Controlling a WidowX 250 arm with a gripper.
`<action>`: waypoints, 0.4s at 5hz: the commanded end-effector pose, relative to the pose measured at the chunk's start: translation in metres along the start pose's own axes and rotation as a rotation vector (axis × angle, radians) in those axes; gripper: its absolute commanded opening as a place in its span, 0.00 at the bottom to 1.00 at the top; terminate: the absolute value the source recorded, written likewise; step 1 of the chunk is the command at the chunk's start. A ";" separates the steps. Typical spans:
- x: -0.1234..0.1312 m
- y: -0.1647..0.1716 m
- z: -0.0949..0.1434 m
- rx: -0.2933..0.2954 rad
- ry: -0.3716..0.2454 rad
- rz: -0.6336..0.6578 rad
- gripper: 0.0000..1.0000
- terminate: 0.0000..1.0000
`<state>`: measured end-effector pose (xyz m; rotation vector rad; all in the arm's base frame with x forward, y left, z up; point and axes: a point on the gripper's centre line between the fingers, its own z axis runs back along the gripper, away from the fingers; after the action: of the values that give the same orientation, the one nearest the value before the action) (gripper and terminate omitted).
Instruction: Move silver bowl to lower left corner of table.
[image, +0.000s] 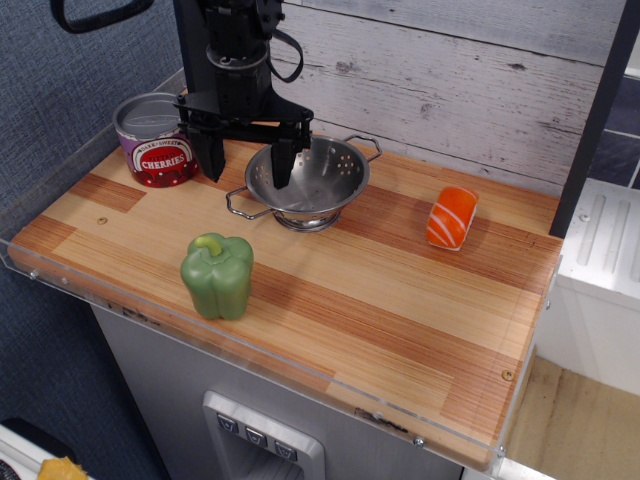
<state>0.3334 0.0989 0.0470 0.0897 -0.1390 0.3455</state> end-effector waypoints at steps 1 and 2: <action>0.001 0.002 -0.005 -0.033 -0.007 0.019 1.00 0.00; -0.001 0.002 -0.010 -0.050 -0.017 0.056 1.00 0.00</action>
<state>0.3347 0.0957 0.0293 0.0327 -0.1418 0.3890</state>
